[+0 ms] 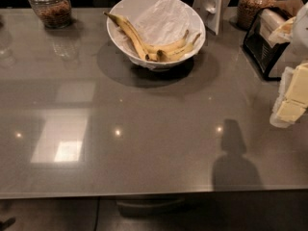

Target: Pick banana from white bowl

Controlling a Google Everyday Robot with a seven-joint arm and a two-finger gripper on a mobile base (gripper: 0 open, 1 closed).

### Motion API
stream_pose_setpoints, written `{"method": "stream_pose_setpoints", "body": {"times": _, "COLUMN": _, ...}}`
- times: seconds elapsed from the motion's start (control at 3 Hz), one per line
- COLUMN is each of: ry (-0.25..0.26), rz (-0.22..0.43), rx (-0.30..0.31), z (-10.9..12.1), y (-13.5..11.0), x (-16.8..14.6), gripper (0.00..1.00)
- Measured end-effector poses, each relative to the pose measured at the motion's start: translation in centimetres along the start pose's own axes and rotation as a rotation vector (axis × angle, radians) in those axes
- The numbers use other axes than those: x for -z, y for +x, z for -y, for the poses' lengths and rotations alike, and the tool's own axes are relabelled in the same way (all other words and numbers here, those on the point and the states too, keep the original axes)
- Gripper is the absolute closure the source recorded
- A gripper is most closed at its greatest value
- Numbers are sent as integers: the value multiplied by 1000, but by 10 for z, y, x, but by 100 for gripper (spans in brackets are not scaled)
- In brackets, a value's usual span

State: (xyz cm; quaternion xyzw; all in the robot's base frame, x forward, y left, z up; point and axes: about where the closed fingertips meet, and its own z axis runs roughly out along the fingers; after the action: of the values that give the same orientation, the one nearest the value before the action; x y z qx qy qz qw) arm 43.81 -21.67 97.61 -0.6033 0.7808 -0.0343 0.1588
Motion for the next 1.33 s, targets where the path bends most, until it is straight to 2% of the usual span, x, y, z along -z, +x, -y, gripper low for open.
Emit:
{"method": "stream_pose_setpoints", "body": {"times": 0.33, "ry": 0, "rz": 0, "rx": 0, "z": 0, "y": 0, "x": 0, "gripper": 0}}
{"method": "stream_pose_setpoints", "body": {"times": 0.67, "ry": 11, "rz": 55, "rx": -4, "z": 7, "y": -7, "x": -1, "gripper": 0}}
{"method": "stream_pose_setpoints", "body": {"times": 1.0, "ry": 27, "rz": 184, "rx": -18, "z": 27, "y": -26, "x": -7, "gripper": 0}}
{"method": "stream_pose_setpoints", "body": {"times": 1.33, "ry": 33, "rz": 351, "rx": -66, "z": 54, "y": -56, "x": -15, "gripper": 0}}
